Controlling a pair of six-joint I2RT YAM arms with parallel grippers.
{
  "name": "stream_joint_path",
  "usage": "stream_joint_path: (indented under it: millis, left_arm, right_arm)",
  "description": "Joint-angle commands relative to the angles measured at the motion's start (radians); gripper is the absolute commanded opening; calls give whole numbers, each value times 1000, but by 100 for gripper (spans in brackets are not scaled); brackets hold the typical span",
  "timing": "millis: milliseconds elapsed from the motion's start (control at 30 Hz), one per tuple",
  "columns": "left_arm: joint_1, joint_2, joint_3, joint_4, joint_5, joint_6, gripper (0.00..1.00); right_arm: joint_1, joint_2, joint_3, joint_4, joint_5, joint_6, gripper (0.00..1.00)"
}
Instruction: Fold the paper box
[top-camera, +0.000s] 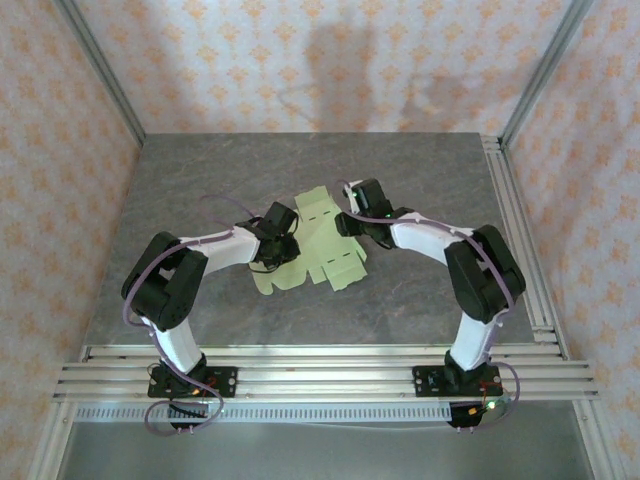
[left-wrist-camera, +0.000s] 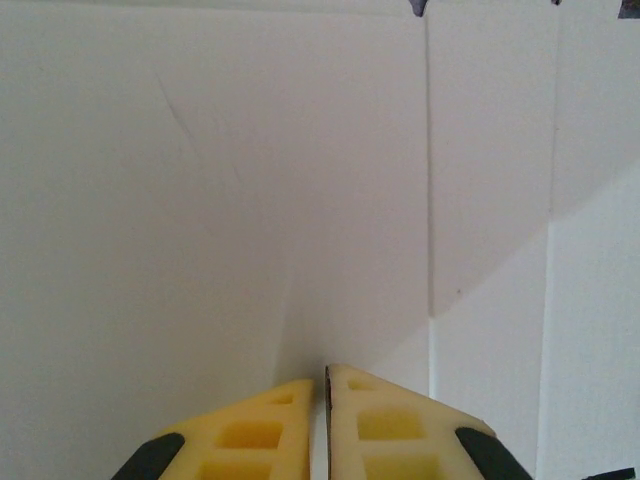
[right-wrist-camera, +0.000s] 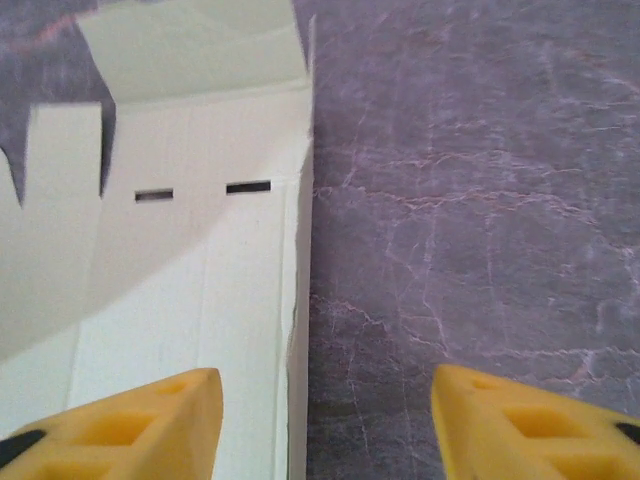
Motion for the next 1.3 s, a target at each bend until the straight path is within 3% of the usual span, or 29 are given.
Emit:
stream_joint_path:
  millis: [0, 133, 400, 600, 667, 733, 867, 1100, 1267]
  left_arm:
    - [-3, 9, -6, -27, -21, 15, 13]
    - [-2, 14, -6, -23, -24, 17, 13]
    - [-3, 21, -7, -15, -16, 14, 13]
    - [-2, 17, -9, -19, -17, 14, 13]
    - [-2, 10, -10, -16, -14, 13, 15]
    - [-3, -4, -12, -14, -16, 15, 26]
    - [-13, -76, 16, -57, -73, 39, 62]
    - [-11, -159, 160, -185, -130, 97, 79]
    - [5, -130, 305, -214, -75, 118, 87]
  right_arm:
    - [2, 49, 22, -12, 2, -24, 46]
    - [4, 59, -2, 11, 11, -39, 34]
    - [5, 50, -90, 161, -52, 2, 25]
    - [4, 46, -106, 203, -68, 8, 0]
    - [4, 36, -113, 200, -54, -7, 0]
    - [4, 26, -118, 193, -46, -25, 0]
    - [3, -4, -134, 190, -33, -56, 0]
    - [17, -64, -219, 307, -5, -135, 0]
    - [65, -103, -298, 457, 62, -259, 0]
